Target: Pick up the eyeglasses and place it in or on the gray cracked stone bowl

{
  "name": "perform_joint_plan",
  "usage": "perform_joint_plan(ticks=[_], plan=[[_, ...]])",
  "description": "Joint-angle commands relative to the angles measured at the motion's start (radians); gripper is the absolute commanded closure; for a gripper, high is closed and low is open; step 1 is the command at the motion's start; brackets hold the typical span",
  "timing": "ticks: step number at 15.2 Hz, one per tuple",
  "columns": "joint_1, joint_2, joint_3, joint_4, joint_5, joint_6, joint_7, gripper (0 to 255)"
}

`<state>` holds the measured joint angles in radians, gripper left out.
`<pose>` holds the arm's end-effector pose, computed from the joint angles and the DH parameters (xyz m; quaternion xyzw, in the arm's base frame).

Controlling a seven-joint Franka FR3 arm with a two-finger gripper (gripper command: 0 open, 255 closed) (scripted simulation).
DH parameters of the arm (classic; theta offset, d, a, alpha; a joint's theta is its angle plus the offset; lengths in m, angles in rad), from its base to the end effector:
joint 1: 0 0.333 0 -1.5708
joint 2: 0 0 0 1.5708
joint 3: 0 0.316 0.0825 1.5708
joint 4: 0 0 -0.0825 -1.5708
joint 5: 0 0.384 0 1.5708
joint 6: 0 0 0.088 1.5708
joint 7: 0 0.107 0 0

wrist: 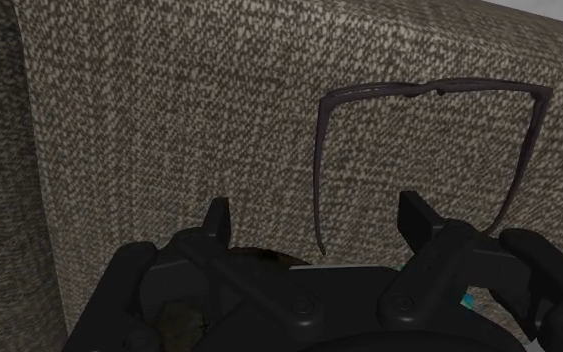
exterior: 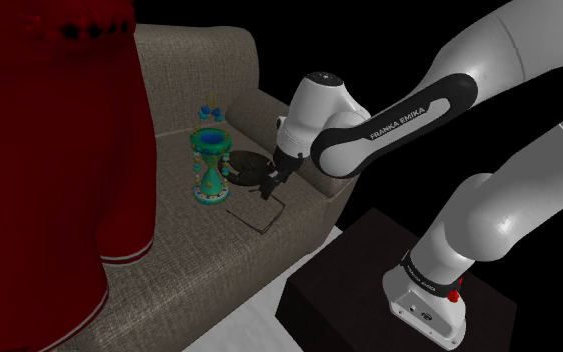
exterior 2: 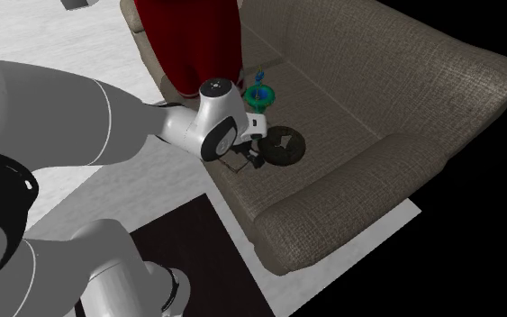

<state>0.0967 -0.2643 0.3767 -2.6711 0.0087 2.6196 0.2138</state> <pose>0.3800 0.1891 0.3364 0.9865 0.1239 0.1069 0.0105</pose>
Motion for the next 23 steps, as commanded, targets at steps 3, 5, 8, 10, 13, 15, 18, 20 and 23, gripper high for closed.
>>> perform_joint_plan(ticks=[3,5,8,10,13,15,18,20,23], plan=[[-0.021,0.058,0.015,-0.005,-0.037,0.062,0.027,0],[-0.021,0.058,0.014,-0.005,-0.037,0.062,0.027,0],[-0.021,0.058,0.014,-0.005,-0.037,0.062,0.027,0],[-0.021,0.058,0.014,-0.005,-0.037,0.061,0.027,0],[-0.021,0.058,0.014,-0.005,-0.037,0.061,0.027,255],[-0.021,0.058,0.014,-0.005,-0.037,0.061,0.027,255],[-0.021,0.058,0.014,-0.005,-0.037,0.061,0.027,255],[-0.021,0.058,0.014,-0.005,-0.037,0.061,0.027,255],[-0.007,0.019,0.003,0.008,-0.01,0.012,0.004,255]])
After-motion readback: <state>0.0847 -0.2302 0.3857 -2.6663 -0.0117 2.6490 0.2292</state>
